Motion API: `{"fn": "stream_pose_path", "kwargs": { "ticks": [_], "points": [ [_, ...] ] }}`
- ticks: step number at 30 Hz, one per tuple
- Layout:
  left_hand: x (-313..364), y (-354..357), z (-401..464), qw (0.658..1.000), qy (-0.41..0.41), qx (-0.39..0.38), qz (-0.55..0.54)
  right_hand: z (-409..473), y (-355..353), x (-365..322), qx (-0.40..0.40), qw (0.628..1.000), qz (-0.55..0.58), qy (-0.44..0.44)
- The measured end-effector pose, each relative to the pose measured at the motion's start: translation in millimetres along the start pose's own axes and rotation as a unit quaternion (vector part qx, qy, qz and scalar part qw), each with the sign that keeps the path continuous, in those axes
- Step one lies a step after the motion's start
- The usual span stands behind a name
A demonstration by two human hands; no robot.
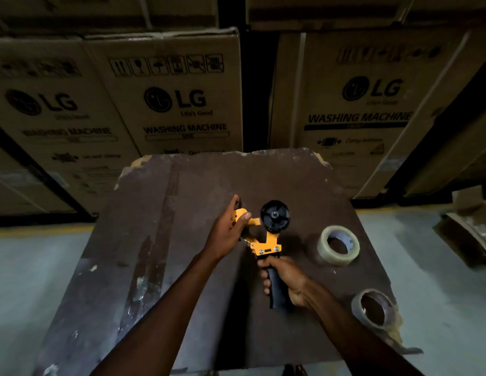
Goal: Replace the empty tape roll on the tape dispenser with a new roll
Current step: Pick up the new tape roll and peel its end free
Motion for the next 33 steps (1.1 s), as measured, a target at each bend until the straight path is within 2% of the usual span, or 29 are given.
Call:
{"fn": "stream_pose_path", "kwargs": {
  "ticks": [4, 8, 12, 17, 23, 28, 33],
  "points": [
    [62.7, -36.6, 31.7, 0.996, 0.067, 0.056, -0.027, -7.9, 19.0, -71.6, -0.023, 0.996, -0.010, -0.082],
    [114.3, -70.1, 49.7, 0.985, 0.101, 0.103, -0.094, -25.7, 37.9, -140.1, -0.047, 0.986, -0.019, -0.157],
    [145.9, -90.2, 60.8, 0.978, 0.111, 0.152, -0.089, -48.4, 53.9, -198.0, -0.069, 0.975, -0.009, -0.211],
    [188.0, -92.9, 59.4, 0.973, 0.146, 0.120, -0.128, -72.4, 65.8, -243.5, -0.082, 0.964, -0.010, -0.254],
    [212.5, -94.2, 64.8, 0.964, 0.096, 0.097, -0.227, -88.0, 71.0, -269.2, -0.087, 0.954, -0.023, -0.287],
    [221.3, -87.5, 68.4, 0.925, 0.013, 0.059, -0.376, -94.4, 69.8, -280.2, -0.075, 0.951, -0.029, -0.298],
    [223.4, -81.3, 70.2, 0.901, -0.025, 0.066, -0.428, -97.7, 67.8, -283.9, -0.046, 0.947, -0.043, -0.316]
  ]
}}
Point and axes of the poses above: each hand's wrist, its own z-axis towards the middle knuckle, its own y-axis out of the palm, x = y × z, the point moved 7 cm from there along z, towards the middle knuckle, and after that the axes turned 7 degrees about x, right-handed, at the moved point
